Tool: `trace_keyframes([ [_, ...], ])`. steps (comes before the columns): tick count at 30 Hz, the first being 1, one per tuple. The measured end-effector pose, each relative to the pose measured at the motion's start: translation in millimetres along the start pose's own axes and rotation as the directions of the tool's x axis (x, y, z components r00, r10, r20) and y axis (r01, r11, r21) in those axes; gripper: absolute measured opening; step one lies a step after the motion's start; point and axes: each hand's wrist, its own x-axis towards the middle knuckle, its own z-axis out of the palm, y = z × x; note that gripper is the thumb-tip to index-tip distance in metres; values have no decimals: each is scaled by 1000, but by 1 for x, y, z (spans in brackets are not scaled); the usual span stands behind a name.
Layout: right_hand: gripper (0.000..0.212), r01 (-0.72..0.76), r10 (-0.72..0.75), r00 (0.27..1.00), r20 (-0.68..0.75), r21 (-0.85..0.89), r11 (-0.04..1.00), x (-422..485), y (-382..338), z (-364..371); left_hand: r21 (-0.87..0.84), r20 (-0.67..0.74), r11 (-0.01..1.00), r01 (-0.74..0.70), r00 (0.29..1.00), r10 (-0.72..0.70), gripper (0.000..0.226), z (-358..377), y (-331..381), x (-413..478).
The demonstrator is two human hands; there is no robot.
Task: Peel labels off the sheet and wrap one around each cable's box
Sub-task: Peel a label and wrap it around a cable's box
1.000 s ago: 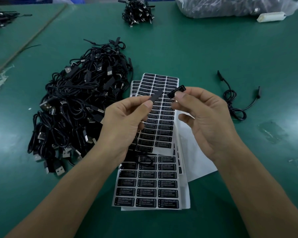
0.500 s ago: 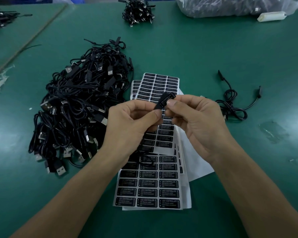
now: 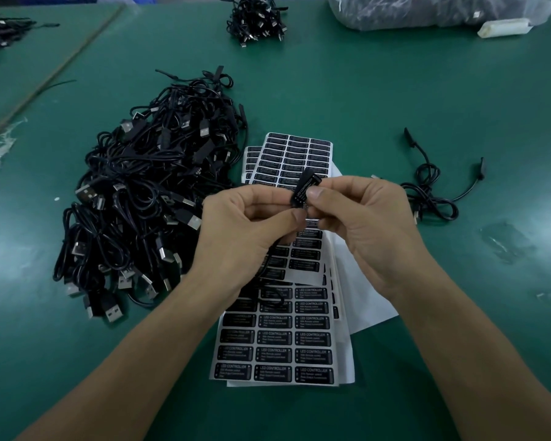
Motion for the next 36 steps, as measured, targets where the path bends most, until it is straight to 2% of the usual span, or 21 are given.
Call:
trace_keyframes([
  [26,9,105,-105,994,4,-117,988,0,3,-1,5,34,1000,25,999,-25,15,-3,-2,3],
  [30,11,129,-131,991,-1,-153,980,0,4,-1,-4,50,999,50,998,-49,25,-4,-3,2],
  [36,12,161,-165,986,-2,-223,961,1,6,-2,3,81,999,37,996,-37,25,-3,-1,1],
])
